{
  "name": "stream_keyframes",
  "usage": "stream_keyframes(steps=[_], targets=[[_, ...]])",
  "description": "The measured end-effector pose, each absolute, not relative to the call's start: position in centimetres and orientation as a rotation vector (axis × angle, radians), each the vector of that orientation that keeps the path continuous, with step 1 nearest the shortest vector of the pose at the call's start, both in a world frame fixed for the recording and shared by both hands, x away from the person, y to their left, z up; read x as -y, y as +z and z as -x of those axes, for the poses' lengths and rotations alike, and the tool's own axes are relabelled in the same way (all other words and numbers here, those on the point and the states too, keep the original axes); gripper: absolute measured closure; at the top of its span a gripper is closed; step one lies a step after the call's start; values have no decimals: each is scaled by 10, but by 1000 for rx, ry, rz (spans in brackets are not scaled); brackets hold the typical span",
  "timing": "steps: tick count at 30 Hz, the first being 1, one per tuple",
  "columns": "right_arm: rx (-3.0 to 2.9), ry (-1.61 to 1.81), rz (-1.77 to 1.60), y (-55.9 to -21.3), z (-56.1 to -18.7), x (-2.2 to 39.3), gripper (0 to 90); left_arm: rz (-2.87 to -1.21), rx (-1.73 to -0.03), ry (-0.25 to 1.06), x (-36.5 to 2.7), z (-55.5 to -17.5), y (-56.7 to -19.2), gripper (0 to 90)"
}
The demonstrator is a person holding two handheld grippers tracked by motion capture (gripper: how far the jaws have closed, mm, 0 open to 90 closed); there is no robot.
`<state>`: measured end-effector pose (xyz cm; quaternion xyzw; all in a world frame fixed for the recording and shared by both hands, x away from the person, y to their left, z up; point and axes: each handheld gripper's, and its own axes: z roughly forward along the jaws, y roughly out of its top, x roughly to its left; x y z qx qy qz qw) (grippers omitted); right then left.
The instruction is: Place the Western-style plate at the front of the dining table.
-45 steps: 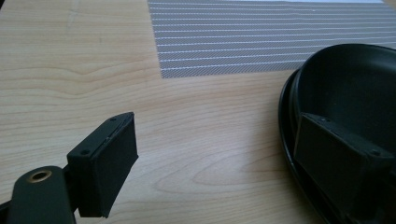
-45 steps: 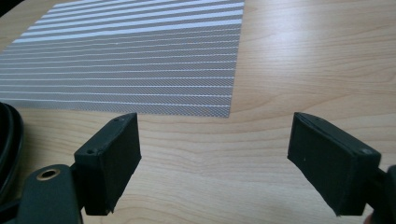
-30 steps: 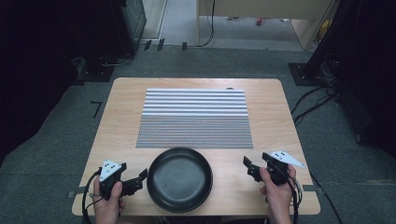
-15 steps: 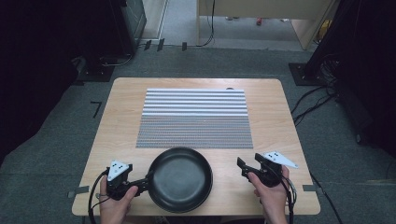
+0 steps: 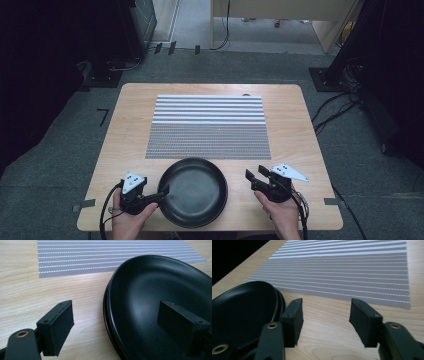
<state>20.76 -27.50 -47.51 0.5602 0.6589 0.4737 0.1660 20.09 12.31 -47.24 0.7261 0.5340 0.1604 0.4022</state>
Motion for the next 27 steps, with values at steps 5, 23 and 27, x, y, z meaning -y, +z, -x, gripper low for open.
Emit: stream_keyframes(steps=[5,23,27], targets=[[-1898,1390,-1577,-475,-205,267,537,-1842,-1356,396,-121,-201,-473,144],[-1970,1446,-1527,-481,-195,232,645,-1876,-1340,347,-112,-200,-476,245],[-1989,1447,-1521,-482,-194,229,686,-1883,-1337,341,-111,-199,-477,264]])
